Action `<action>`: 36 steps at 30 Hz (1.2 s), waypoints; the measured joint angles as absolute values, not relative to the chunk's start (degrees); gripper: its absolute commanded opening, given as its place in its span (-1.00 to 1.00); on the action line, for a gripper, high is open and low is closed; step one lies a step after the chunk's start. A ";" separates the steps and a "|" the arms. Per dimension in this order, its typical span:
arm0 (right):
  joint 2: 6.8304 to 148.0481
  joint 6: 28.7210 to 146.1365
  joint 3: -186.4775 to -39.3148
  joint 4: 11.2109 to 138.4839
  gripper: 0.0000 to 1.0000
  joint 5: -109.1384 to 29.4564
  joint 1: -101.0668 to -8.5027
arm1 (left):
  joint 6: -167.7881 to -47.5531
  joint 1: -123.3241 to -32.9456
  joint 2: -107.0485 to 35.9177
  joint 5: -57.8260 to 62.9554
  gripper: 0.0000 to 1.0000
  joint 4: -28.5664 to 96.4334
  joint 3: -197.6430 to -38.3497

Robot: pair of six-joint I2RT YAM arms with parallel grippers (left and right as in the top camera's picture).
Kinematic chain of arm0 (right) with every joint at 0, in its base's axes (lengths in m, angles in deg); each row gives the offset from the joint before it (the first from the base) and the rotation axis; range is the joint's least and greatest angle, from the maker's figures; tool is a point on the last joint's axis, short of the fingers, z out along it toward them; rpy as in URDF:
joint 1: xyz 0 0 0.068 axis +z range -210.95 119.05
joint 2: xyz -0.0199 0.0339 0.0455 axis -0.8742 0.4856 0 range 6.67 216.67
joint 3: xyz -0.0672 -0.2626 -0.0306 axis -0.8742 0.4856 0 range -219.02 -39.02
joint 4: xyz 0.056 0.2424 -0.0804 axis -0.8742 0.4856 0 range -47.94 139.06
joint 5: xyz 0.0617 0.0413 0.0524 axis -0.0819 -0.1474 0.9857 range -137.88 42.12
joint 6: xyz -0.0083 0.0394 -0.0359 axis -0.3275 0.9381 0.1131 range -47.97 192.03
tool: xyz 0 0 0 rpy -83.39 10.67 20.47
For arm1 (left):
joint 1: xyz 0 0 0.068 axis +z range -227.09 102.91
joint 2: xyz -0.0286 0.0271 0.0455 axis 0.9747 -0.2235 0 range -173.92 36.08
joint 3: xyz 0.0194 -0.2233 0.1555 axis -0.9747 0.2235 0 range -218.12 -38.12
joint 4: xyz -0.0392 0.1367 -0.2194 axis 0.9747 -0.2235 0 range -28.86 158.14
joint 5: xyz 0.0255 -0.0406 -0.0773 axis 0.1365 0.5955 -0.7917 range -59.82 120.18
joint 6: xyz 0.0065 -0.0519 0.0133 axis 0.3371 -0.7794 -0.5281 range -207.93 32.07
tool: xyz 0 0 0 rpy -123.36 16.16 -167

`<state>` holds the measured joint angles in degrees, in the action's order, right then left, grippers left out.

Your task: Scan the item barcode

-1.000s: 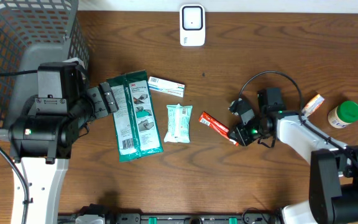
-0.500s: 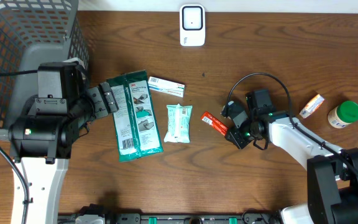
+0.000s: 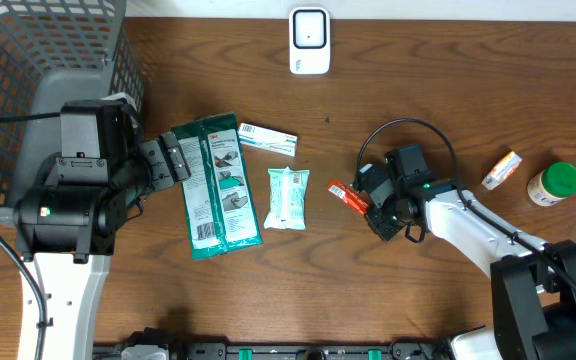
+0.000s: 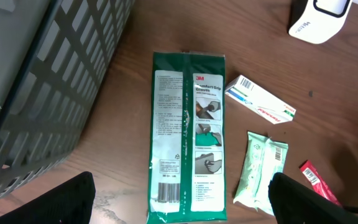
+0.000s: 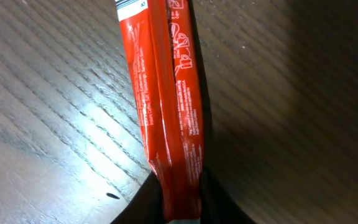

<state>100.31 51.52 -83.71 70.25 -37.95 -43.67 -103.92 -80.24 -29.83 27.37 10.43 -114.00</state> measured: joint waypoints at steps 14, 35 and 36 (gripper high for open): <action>103.48 52.96 -93.61 85.87 0.10 -37.45 -43.36 | -103.92 -80.24 -29.83 27.37 0.80 10.43 -114.00; 103.50 60.00 -89.48 81.33 -0.51 -34.61 -49.09 | -103.92 -80.24 -29.83 27.37 0.79 10.40 -114.00; 103.50 60.04 -89.39 81.26 -0.63 -34.63 -48.98 | -103.92 -80.24 -29.83 27.37 0.79 10.43 -114.00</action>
<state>103.50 60.04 -89.39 81.26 -34.63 -48.98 -103.92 -80.24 -29.83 27.37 10.43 -114.00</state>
